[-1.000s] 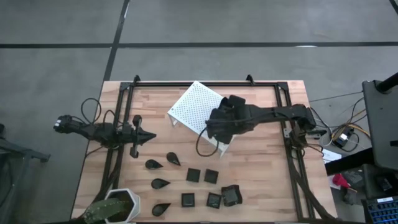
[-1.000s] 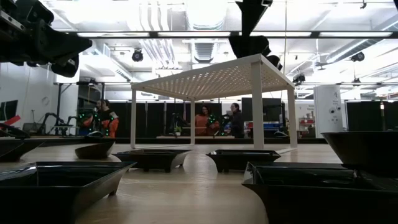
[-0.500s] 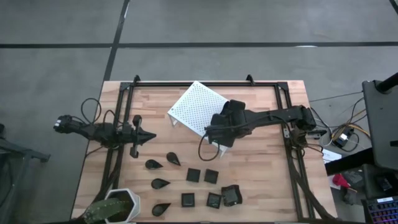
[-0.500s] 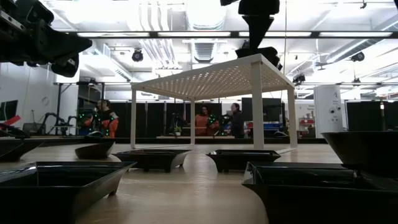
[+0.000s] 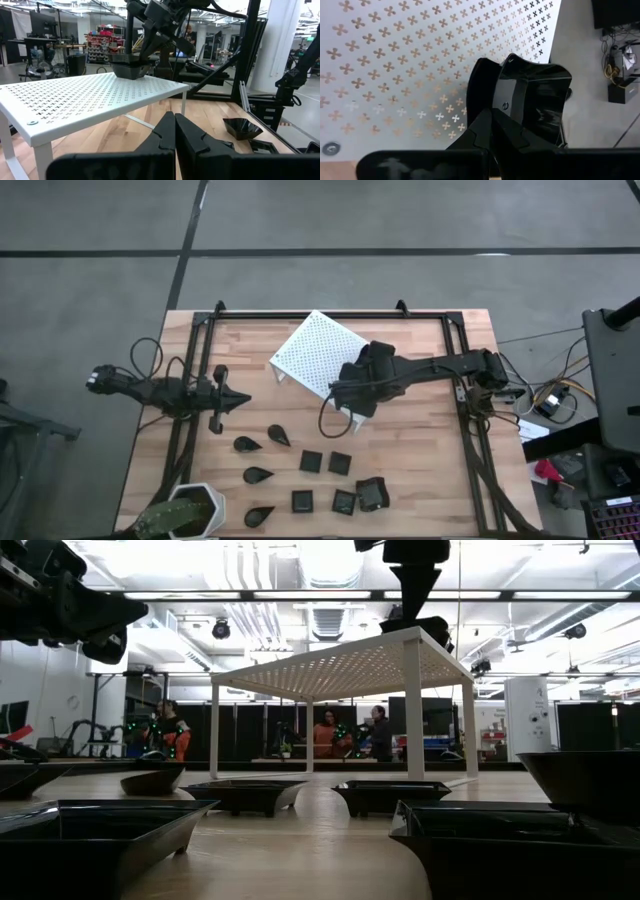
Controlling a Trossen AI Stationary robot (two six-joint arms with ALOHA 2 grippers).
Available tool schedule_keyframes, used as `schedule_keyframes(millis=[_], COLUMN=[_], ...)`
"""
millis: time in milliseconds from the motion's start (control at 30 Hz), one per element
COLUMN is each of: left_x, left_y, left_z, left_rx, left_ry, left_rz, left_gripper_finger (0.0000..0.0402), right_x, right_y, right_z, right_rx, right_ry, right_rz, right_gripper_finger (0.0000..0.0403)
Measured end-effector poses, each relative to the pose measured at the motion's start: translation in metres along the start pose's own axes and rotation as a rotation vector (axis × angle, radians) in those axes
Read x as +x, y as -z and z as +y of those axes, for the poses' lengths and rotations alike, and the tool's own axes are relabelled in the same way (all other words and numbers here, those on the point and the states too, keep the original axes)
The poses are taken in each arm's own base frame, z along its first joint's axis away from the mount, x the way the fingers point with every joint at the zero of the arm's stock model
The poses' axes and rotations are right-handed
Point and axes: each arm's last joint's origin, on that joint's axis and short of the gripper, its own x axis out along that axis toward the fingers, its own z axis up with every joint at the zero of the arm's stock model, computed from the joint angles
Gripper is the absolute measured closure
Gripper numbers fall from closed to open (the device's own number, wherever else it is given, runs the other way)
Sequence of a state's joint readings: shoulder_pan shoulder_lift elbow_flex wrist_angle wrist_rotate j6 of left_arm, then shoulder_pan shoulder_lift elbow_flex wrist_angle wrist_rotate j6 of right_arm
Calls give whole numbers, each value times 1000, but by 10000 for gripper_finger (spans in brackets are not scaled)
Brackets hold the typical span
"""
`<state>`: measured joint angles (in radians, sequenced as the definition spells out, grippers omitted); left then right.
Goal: Pick & Place Mini shaped plates
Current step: Stack the distorted square plate on top of the other distorted square plates on the shelf
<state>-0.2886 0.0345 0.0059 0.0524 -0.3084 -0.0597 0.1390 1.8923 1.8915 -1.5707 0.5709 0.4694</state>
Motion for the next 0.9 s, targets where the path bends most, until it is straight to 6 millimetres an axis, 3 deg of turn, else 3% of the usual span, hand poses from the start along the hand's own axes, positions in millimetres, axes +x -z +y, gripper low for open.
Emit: schedule_keyframes(millis=[500, 900], left_x=[0, 0], left_y=[0, 0], left_z=[0, 0], left_rx=[0, 0], left_ry=[0, 0], left_rz=[0, 0], left_gripper_finger=[401, 401], right_x=[-8, -43], right_y=[-1, 18], right_z=[-1, 34], right_rx=[23, -74], right_ry=[-17, -127], right_rz=[-25, -89], right_gripper_finger=[290, 299])
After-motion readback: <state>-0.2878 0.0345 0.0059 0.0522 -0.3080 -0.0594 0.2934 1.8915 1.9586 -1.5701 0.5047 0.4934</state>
